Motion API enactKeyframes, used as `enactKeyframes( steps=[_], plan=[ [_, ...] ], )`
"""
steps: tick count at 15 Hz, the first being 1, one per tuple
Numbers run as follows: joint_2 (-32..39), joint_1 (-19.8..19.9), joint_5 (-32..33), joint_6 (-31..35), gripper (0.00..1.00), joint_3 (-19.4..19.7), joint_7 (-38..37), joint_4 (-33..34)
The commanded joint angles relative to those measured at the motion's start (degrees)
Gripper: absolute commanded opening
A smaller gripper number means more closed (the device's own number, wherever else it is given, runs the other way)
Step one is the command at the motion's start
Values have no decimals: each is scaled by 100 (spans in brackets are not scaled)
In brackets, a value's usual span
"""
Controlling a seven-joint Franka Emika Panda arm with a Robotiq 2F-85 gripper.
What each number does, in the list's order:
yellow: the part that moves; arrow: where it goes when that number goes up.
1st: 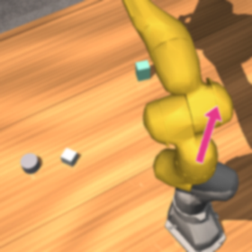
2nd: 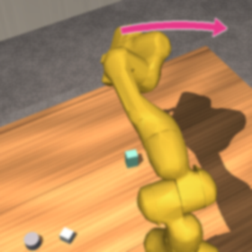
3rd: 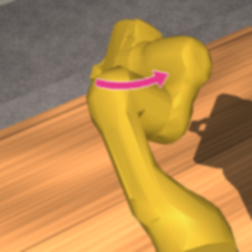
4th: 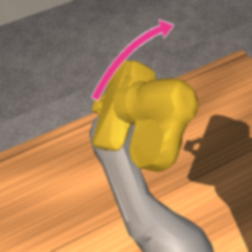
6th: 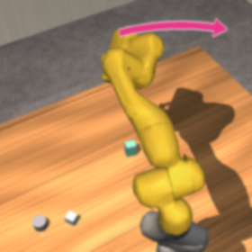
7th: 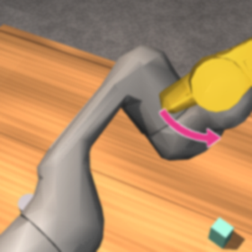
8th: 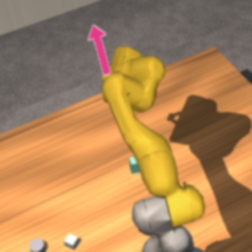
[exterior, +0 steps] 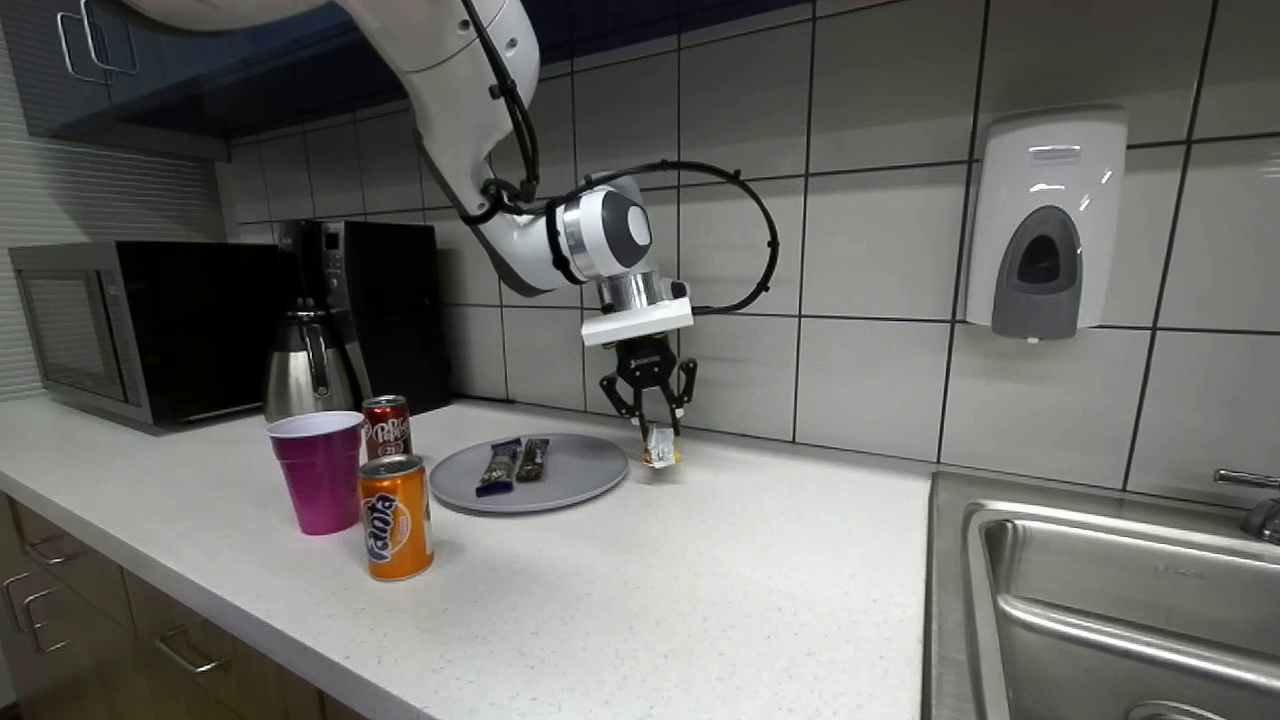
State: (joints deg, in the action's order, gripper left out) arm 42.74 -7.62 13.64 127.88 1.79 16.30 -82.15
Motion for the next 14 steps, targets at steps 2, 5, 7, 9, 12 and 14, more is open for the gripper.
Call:
enactKeyframes(
  steps=[2,5,7,9,12,14],
  plan=[
    [-146,-157,237,-207,18,-108,-186,-4],
    [-138,-281,261,-248,18,-142,-190,36],
    [-125,-347,278,-269,18,-156,-181,56],
    [-107,-368,269,-263,18,-198,-168,59],
    [-89,-406,262,-273,18,-223,-179,61],
    [-74,-434,259,-292,18,-231,-191,69]
  ],
)
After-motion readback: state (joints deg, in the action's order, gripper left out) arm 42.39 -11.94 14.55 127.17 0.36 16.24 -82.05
